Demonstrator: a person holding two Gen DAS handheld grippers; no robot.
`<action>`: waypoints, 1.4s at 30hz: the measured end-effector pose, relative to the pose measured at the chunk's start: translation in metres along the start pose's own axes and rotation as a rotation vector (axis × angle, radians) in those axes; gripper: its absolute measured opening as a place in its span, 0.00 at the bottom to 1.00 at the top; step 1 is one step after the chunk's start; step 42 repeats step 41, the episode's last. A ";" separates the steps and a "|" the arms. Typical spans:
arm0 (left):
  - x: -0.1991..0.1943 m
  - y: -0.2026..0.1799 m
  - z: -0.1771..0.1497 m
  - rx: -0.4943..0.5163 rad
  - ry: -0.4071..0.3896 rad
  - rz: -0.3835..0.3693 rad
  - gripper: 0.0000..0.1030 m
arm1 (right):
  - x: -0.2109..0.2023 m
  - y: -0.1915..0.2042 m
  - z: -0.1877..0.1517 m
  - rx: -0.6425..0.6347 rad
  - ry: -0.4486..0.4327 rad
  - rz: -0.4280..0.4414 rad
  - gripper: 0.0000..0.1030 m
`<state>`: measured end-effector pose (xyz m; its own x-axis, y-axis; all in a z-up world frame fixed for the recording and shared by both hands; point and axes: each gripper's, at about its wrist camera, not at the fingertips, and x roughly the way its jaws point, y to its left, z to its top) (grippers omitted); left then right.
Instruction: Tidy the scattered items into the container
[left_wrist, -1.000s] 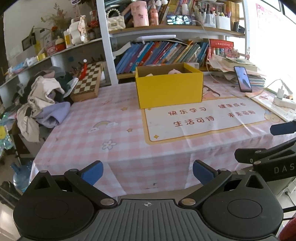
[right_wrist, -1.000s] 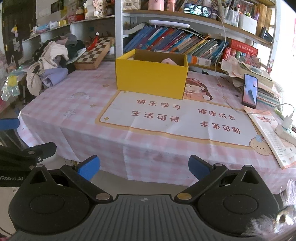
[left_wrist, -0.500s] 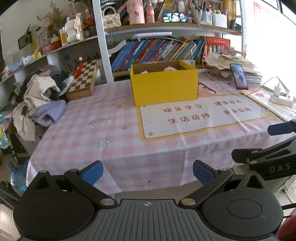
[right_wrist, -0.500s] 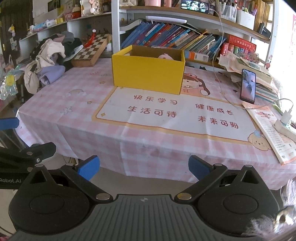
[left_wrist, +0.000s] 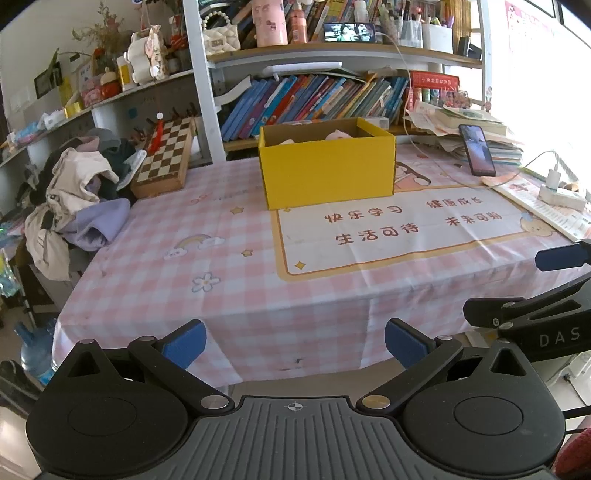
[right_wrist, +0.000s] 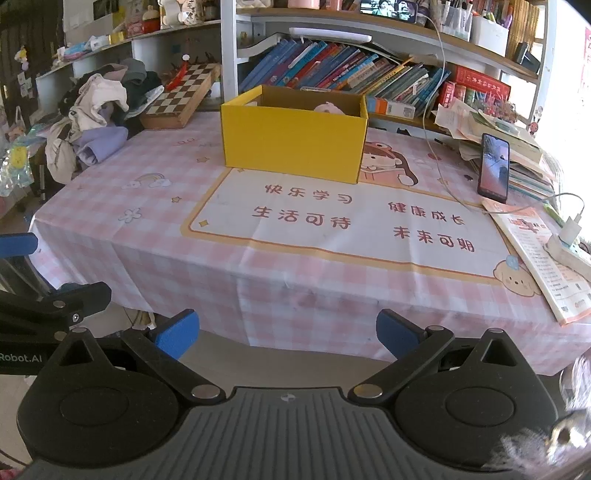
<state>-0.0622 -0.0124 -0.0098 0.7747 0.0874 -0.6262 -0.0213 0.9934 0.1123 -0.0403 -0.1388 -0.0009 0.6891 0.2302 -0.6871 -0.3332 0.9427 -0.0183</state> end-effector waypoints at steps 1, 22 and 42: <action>0.000 0.000 0.000 0.000 -0.001 0.001 1.00 | 0.000 0.000 0.000 0.000 -0.001 0.001 1.00; 0.005 0.008 0.003 -0.007 -0.001 -0.021 1.00 | 0.006 0.007 0.008 -0.011 -0.005 0.002 1.00; 0.011 0.010 0.007 -0.032 -0.015 -0.042 1.00 | 0.013 0.008 0.012 -0.014 0.006 0.001 1.00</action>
